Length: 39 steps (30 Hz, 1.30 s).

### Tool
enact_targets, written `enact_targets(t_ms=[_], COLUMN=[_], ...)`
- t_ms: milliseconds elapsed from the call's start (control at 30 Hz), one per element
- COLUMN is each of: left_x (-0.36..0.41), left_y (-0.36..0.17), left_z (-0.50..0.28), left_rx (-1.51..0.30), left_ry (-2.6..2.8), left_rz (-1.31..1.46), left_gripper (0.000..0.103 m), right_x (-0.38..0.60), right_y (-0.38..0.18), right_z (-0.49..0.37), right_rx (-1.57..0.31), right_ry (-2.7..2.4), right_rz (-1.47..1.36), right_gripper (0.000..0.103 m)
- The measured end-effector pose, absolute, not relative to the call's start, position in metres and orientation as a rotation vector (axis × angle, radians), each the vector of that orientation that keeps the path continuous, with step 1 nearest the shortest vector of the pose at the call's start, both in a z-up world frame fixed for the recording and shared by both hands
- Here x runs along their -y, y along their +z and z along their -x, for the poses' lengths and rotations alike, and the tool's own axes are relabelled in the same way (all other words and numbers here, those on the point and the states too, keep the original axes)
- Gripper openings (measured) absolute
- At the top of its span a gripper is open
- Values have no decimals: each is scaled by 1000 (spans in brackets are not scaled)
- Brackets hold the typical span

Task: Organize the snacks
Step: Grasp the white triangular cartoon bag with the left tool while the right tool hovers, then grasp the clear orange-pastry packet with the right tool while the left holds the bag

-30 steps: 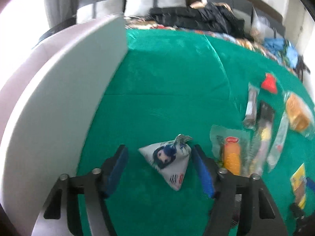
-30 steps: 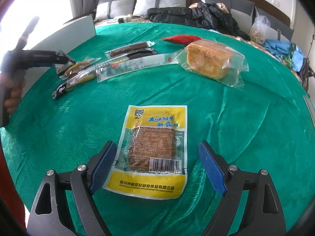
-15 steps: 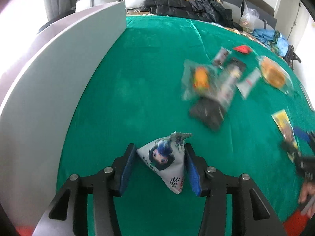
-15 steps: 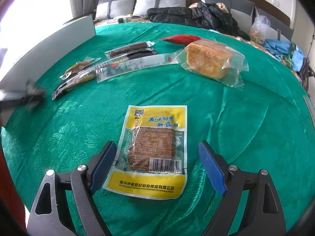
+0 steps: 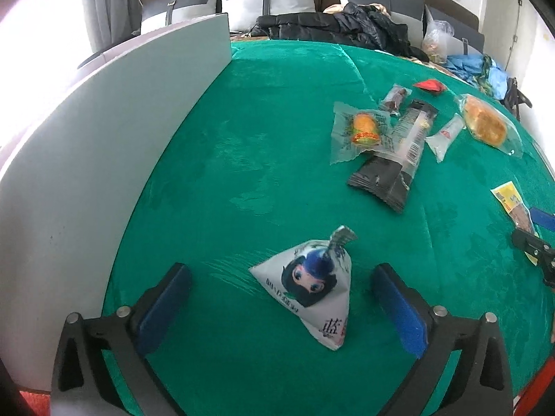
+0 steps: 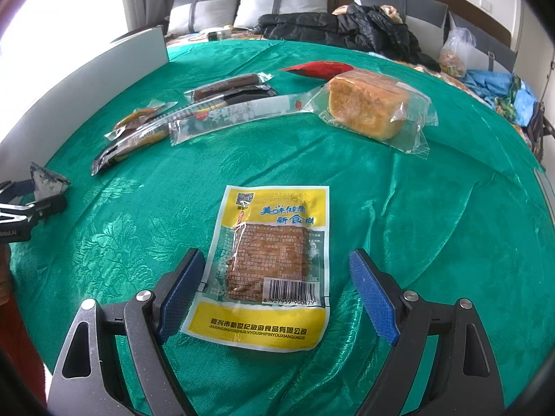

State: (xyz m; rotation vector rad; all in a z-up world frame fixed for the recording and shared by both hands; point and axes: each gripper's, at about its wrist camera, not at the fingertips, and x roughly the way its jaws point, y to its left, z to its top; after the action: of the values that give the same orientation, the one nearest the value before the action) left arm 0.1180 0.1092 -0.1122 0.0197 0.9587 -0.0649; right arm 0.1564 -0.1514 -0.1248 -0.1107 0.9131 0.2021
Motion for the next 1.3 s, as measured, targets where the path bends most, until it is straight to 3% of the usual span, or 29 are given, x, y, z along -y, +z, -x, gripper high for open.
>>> enact_targets(t_ms=[1000, 1300], left_x=[-112, -121], left_y=[-112, -106], left_z=[-115, -118], left_rx=[-950, -987], left_ry=[-85, -166], left_rz=[-24, 28], left_gripper=[103, 102], right_x=[153, 203], right_y=[-125, -91], right_z=[-157, -203], right_rx=[-921, -1200], right_ry=[205, 150], right_rz=[108, -99], right_gripper=[91, 90])
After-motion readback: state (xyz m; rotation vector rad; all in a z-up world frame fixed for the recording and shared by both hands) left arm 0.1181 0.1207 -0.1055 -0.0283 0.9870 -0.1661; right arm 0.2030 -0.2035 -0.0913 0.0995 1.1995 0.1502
